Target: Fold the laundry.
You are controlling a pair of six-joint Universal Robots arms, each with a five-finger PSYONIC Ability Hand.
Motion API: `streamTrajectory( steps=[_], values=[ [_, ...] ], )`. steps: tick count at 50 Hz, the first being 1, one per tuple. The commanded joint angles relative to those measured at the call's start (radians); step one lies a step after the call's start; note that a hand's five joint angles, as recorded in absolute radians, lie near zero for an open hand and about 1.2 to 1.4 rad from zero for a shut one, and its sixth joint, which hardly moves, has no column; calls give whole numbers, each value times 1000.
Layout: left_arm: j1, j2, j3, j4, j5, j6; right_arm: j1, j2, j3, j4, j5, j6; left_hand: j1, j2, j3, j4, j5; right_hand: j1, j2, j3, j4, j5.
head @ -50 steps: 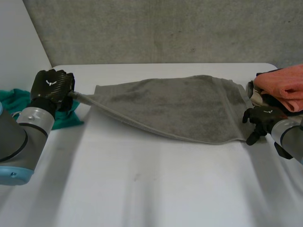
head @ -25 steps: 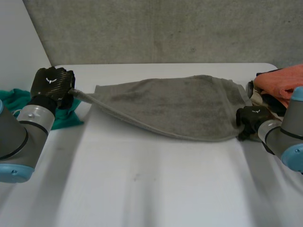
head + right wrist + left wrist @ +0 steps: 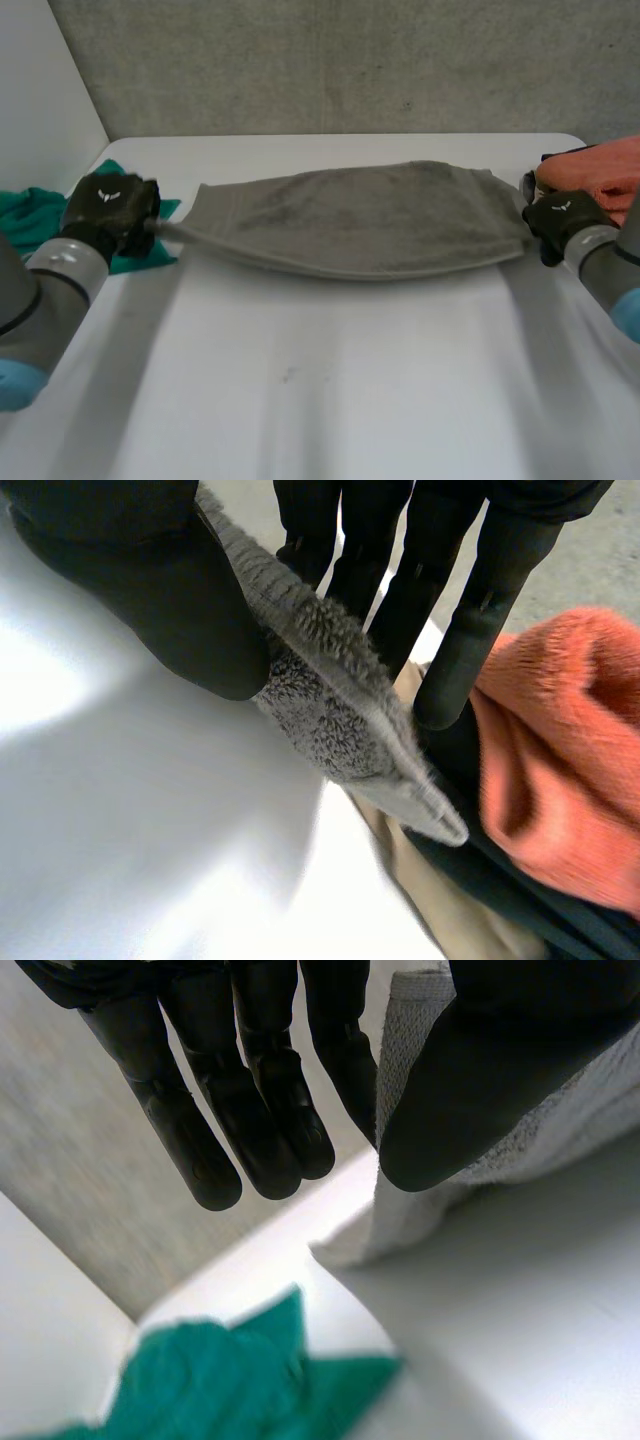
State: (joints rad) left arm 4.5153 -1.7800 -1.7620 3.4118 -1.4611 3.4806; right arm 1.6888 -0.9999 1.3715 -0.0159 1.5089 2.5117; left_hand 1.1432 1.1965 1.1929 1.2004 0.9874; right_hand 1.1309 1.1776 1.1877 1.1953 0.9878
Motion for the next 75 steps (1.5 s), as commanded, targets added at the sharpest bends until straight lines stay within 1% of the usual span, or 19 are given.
streamTrajectory(
  steps=[1,3,5,7,9,14,23,30,37,38,39,45,49,52,58,61,71,73,75],
  values=[
    [60,134,-60,-431,5,110,-11,-226,227,278,94,-443,253,200,203,196,234,265,219,209,201,234],
    [96,169,-98,-529,5,225,-11,-265,273,362,120,-532,253,200,203,196,234,265,219,209,201,234],
    [110,189,-129,-566,5,305,-9,-278,282,381,123,-550,253,200,203,196,234,265,219,209,201,234],
    [119,198,-163,-569,7,397,-6,-278,275,363,120,-534,253,200,203,196,234,265,219,209,201,234],
    [120,197,-177,-548,7,429,-4,-278,270,340,119,-521,253,200,203,196,234,265,219,209,201,234],
    [105,171,-175,-424,10,388,0,-215,224,248,111,-485,253,200,203,196,234,265,219,209,201,234],
    [29,-83,20,-195,-4,293,51,-33,45,53,93,-386,253,200,203,196,234,265,219,209,201,234],
    [-36,-289,251,-126,-74,265,69,110,-101,-107,90,-390,253,200,203,196,234,265,219,209,201,234],
    [-111,-435,398,-137,-148,227,91,184,-173,-119,88,-402,253,200,203,196,234,265,219,209,201,234],
    [-134,-432,389,-137,-154,226,100,184,-169,-118,88,-401,-156,-210,-206,-214,-175,265,219,209,201,234],
    [-143,-427,381,-137,-159,221,107,181,-163,-119,88,-398,-378,-432,-428,-436,-397,265,219,209,201,234],
    [-176,-251,299,-137,-203,134,114,149,-97,-125,88,-384,-662,-716,-712,-720,-681,265,219,209,201,234],
    [-209,-144,257,-149,-219,68,108,97,-43,-131,86,-384,-651,-704,-701,-708,-670,265,219,209,201,234],
    [-269,-95,237,-215,-231,49,109,63,-8,-133,85,-384,-624,-678,-674,-682,-643,265,219,209,201,234],
    [-335,-104,214,-403,-242,32,108,43,47,-136,80,-386,-601,-654,-651,-658,-620,265,219,209,201,234],
    [-344,-110,190,-448,-251,20,106,43,70,-137,79,-384,-607,-660,-656,-664,-625,265,219,209,201,234],
    [-340,-265,188,-313,-357,31,106,24,132,-156,59,-384,-636,-690,-686,-693,-655,265,219,209,201,234],
    [-332,-309,222,-307,-376,31,106,23,136,-162,59,-384,-508,-561,-558,-565,-527,265,219,209,201,234],
    [-323,-337,245,-318,-377,31,106,23,135,-162,59,-384,-171,-225,-221,-228,-190,265,219,209,201,234]
  ],
)
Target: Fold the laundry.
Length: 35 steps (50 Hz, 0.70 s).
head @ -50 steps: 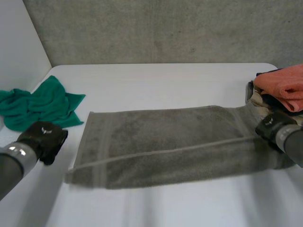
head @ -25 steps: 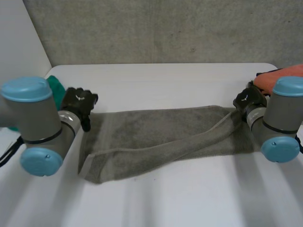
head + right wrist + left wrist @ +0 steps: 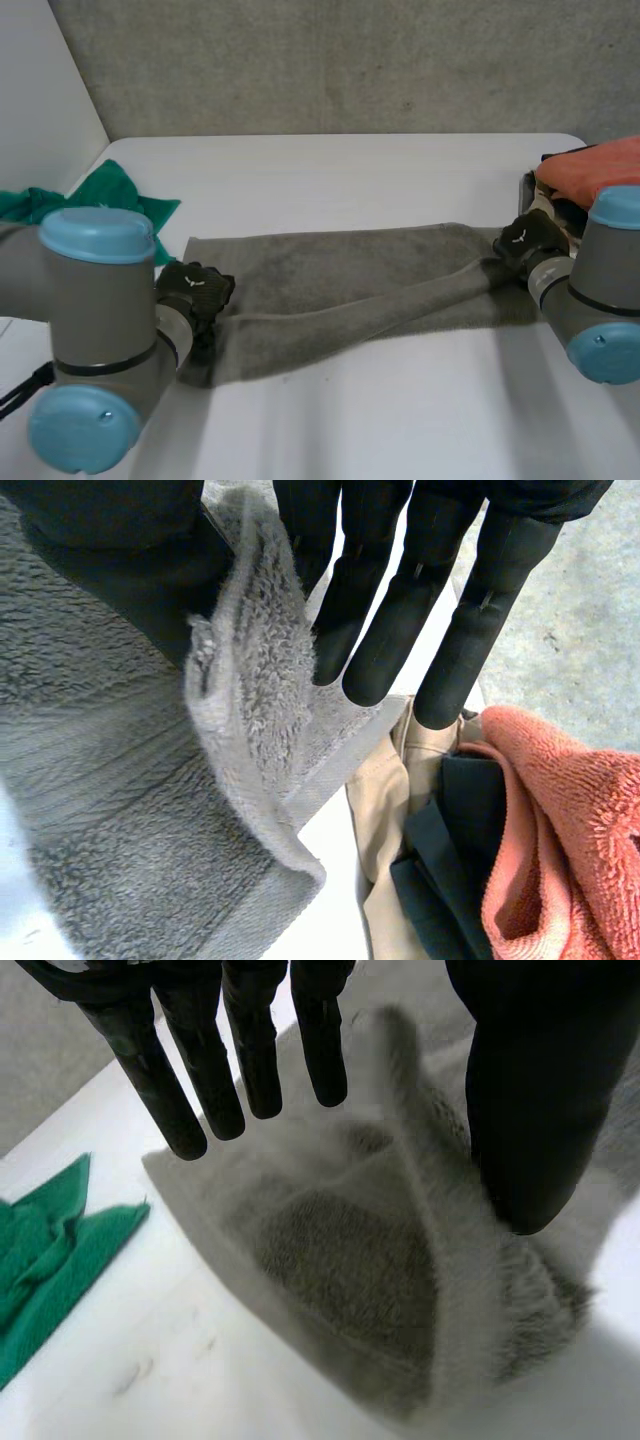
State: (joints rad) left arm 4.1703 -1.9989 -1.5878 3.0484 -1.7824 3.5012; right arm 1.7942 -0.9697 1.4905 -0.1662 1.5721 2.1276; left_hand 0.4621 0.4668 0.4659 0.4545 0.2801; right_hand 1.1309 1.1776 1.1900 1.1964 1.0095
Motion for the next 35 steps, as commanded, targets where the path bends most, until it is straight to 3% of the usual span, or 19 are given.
streamTrajectory(
  steps=[1,2,10,13,24,25,26,27,32,35],
  values=[
    [30,-127,81,41,-54,10,2,-7,14,-13,-4,0,724,719,720,732,731,265,219,206,200,212],
    [43,-145,98,35,-52,9,4,-7,5,-18,-4,0,932,927,928,940,940,265,219,206,200,212],
    [77,-193,315,108,-54,10,1,22,-128,-85,-4,17,934,930,930,942,942,265,219,206,200,212],
    [92,-288,449,202,-58,22,2,128,-256,-113,-3,64,934,930,930,942,942,265,219,206,200,212],
    [108,-486,658,270,-54,137,7,325,-506,-130,3,74,934,930,930,942,942,265,219,206,200,212],
    [103,-495,667,280,-54,139,8,336,-516,-131,6,74,932,927,928,939,939,-68,-115,-127,-133,-121],
    [97,-501,672,288,-51,143,13,353,-536,-128,17,68,408,404,405,416,416,-956,-1003,-1015,-1022,-1010],
    [82,-511,681,303,-52,151,13,358,-542,-124,20,64,-271,-276,-275,-264,-264,-956,-1003,-1015,-1022,-1010],
    [45,-500,674,340,-49,144,13,332,-549,-125,58,84,-288,-292,-291,-280,-280,-956,-1003,-1015,-1022,-1010],
    [21,-460,652,345,-49,140,11,247,-521,-122,88,135,-288,-292,-291,-280,-280,-956,-1003,-1015,-1022,-1010]
  ],
)
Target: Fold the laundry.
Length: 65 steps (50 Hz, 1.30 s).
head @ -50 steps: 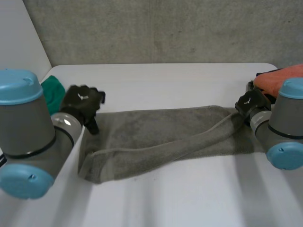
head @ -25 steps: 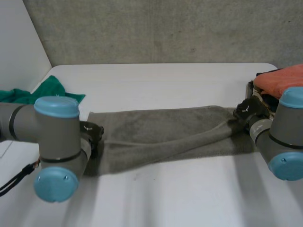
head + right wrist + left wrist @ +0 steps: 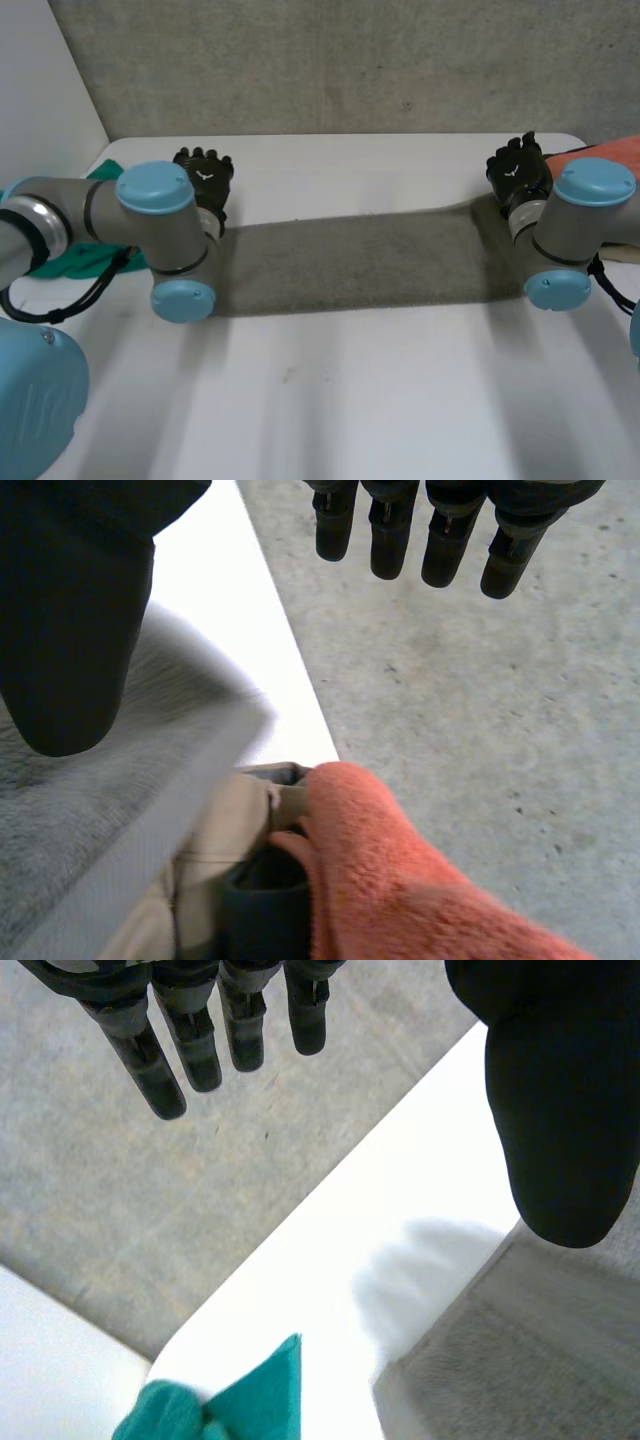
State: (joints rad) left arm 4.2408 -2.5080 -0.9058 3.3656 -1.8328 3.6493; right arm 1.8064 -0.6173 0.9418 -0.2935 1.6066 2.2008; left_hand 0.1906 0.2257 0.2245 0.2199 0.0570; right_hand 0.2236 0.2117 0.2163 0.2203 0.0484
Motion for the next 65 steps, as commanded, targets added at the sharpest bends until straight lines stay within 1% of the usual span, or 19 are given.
streamTrajectory(
  steps=[1,4,8,9,11,13,16,17,20,25,30,36,38,40,46,51,55,62,65],
  values=[
    [-54,72,-41,29,1,-9,-5,-133,40,10,55,82,-16,-51,-50,-45,-57,-49,-37,-42,-46,-48],
    [-64,162,-105,34,1,-11,-15,-241,123,33,35,175,-16,-51,-50,-45,-57,-49,-37,-42,-46,-48],
    [-65,267,-202,37,7,-11,-64,-389,221,163,-48,255,-16,-51,-50,-45,-57,-49,-37,-42,-46,-48],
    [-67,299,-238,37,13,-12,-106,-432,254,241,-91,276,-16,-51,-50,-45,-57,-49,-37,-42,-46,-48],
    [-64,328,-280,37,23,-17,-150,-458,282,318,-132,295,-16,-51,-50,-45,-57,20,31,27,23,20],
    [-62,362,-338,37,46,-43,-203,-463,313,423,-175,316,-16,-51,-50,-45,-57,67,78,74,70,67],
    [-59,386,-386,37,79,-83,-240,-461,348,499,-206,318,-16,-51,-50,-45,-57,128,140,136,132,129],
    [-59,396,-410,37,104,-113,-257,-457,368,517,-220,323,-16,-51,-50,-45,-57,204,216,211,207,205],
    [-59,399,-436,37,135,-153,-272,-423,385,496,-243,323,-16,-51,-50,-45,-57,228,240,236,232,229],
    [-61,396,-456,37,150,-179,-277,-326,394,354,-274,318,-16,-51,-50,-45,-57,287,299,294,290,288],
    [-59,391,-469,37,152,-179,-276,-276,385,275,-275,312,-16,-51,-50,-45,-57,369,381,376,372,370],
    [-58,393,-479,37,152,-181,-269,-225,365,258,-275,307,-16,-51,-50,-45,-57,466,478,473,469,466],
    [-58,393,-484,37,152,-179,-269,-214,364,255,-274,307,-16,-51,-50,-45,-57,667,679,675,671,668],
    [-56,393,-486,38,152,-181,-274,-214,359,249,-263,309,-16,-51,-50,-45,-57,1170,1182,1177,1173,1171],
    [-58,400,-493,37,150,-181,-286,-240,414,238,-243,320,-16,-51,-50,-45,-57,1173,1185,1180,1176,1173],
    [-58,437,-518,37,152,-181,-399,-442,495,241,-226,292,-16,-51,-50,-45,-57,1173,1185,1180,1176,1173],
    [-58,480,-545,37,152,-181,-458,-483,497,243,-224,254,-16,-51,-50,-45,-57,1173,1185,1180,1176,1173],
    [-55,525,-585,38,152,-181,-455,-489,462,237,-182,171,-16,-51,-50,-45,-57,1173,1185,1180,1176,1173],
    [-53,544,-605,38,150,-183,-392,-502,439,209,-132,158,-16,-51,-50,-45,-57,1173,1185,1180,1176,1173]
  ],
)
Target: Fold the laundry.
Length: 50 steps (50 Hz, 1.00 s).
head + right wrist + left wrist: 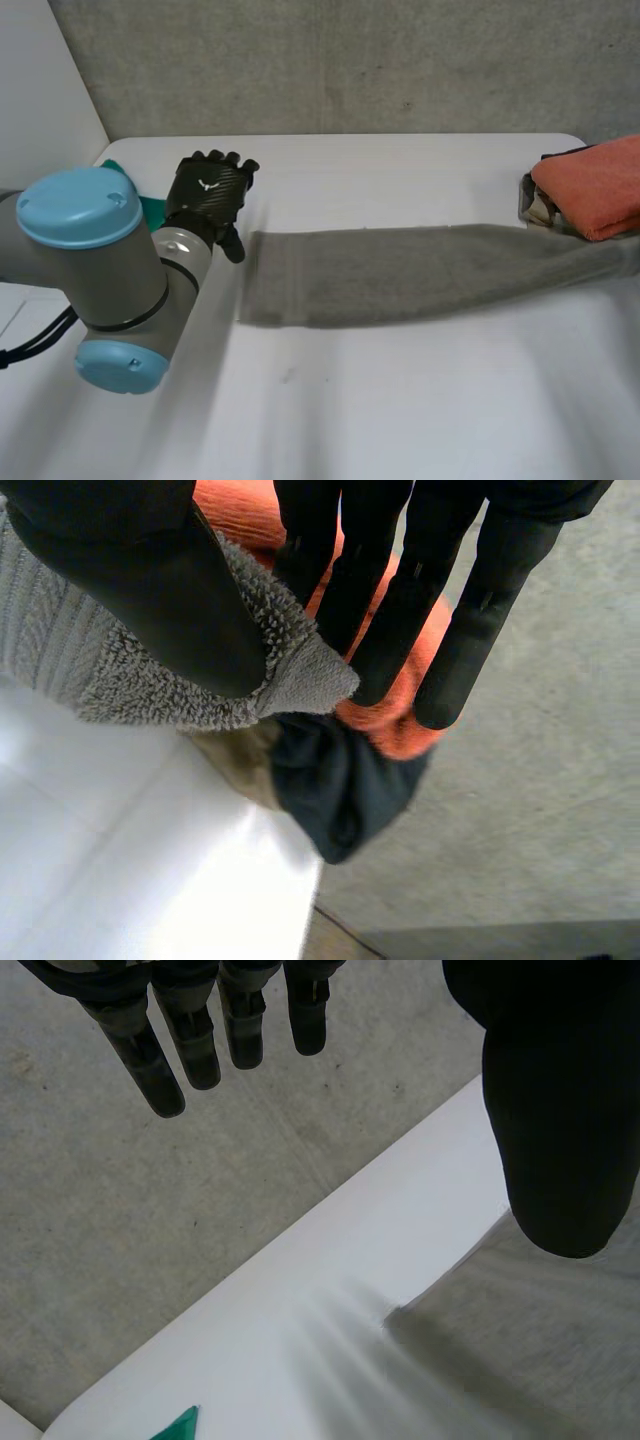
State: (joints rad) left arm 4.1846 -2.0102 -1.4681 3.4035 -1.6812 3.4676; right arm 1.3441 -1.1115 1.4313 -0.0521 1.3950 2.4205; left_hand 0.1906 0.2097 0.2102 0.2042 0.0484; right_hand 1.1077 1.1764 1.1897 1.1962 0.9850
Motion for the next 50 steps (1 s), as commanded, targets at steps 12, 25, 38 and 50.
streamTrajectory(
  steps=[12,25,38,50],
  values=[
    [107,194,-126,16,-5,-44,720,91,-91,-469,-111,-153,-16,-35,-36,-30,-48,289,220,207,200,237],
    [126,189,-150,20,0,-82,942,361,-134,-468,-251,-313,-16,-35,-36,-30,-48,-403,-472,-485,-492,-455],
    [3,73,-3,20,-2,-70,781,-42,153,-349,-16,244,-16,-35,-36,-30,-48,-933,-1002,-1015,-1022,-985],
    [-81,-1,29,19,-9,-70,538,119,187,-146,12,111,-16,-35,-36,-30,-48,91,23,9,3,40]
  ],
)
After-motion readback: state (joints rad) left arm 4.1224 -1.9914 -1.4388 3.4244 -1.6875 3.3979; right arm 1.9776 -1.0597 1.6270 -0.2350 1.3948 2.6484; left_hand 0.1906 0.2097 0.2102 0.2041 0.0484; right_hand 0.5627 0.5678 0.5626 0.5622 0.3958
